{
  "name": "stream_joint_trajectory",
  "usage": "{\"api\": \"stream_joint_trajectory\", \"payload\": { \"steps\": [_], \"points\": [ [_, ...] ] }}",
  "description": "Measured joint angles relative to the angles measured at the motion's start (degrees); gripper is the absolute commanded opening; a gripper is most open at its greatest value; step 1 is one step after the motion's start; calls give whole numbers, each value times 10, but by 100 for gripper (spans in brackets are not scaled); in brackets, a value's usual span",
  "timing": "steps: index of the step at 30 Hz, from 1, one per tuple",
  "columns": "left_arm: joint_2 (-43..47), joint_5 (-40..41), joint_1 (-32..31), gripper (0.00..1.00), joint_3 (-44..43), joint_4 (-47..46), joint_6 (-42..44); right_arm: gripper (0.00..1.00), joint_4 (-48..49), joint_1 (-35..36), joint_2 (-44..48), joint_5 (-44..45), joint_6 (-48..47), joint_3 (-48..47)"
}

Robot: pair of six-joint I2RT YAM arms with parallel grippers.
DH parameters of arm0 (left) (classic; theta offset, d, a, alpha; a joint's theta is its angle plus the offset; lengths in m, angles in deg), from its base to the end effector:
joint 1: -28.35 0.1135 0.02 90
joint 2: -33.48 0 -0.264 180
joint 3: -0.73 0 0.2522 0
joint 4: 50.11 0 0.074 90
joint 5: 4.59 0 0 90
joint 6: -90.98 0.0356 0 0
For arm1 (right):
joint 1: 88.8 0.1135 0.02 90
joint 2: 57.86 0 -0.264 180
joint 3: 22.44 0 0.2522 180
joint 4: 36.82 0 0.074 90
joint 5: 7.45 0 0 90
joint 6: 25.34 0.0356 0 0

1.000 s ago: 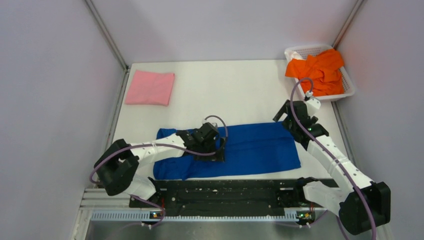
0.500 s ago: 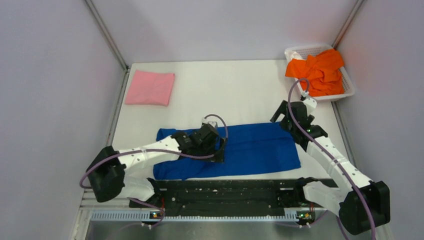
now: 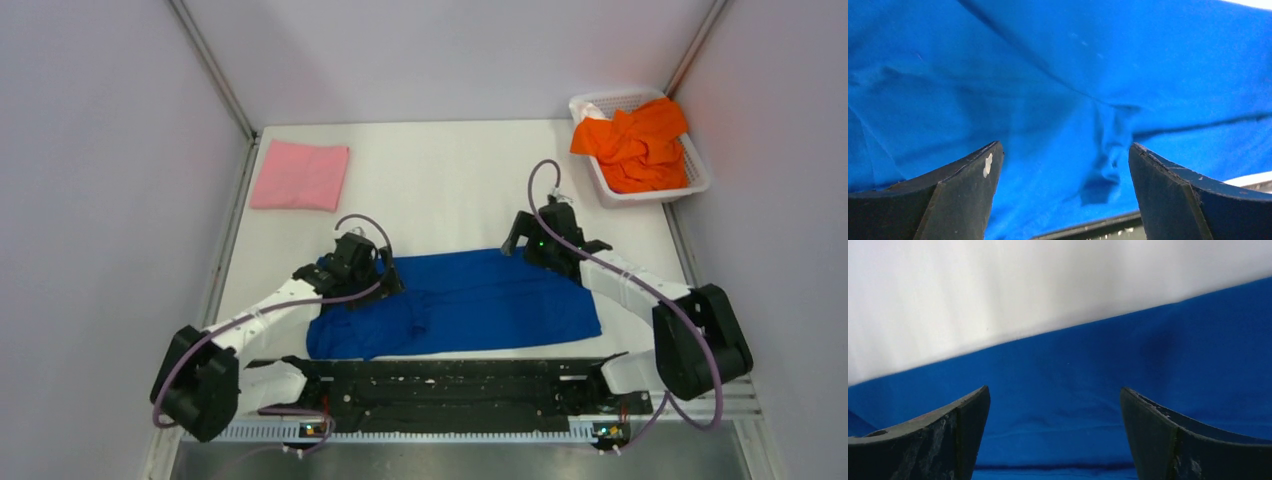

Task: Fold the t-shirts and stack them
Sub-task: Rotate the tshirt 90 degrees

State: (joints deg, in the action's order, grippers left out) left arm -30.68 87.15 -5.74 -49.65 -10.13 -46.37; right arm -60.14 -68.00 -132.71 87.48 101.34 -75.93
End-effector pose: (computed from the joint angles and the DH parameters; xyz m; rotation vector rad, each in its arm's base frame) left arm 0.1784 -0.1194 0.2026 -0.3123 2.5751 -0.5239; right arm 0.2476 0.0908 0.1995 0.3712 2.3519 0.3880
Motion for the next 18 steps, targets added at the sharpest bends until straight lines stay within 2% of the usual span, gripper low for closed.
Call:
{"api": "stream_joint_trajectory", "payload": {
  "steps": [4, 6, 8, 12, 18],
  "points": [
    [-99, -37, 73, 99, 15, -75, -19, 99, 30, 37, -63, -24, -1, 0],
    [-139, -54, 95, 99, -14, -92, -29, 99, 41, 49, -87, -31, -2, 0],
    [-210, -58, 113, 99, -78, -93, -35, 99, 57, 55, -94, -31, -2, -1],
    [-381, -72, 139, 99, -271, -67, -32, 99, 82, 58, -94, -28, 4, 12],
    [-650, -120, 152, 99, -645, -56, -40, 99, 110, 99, -23, -23, 29, 84]
  ]
}}
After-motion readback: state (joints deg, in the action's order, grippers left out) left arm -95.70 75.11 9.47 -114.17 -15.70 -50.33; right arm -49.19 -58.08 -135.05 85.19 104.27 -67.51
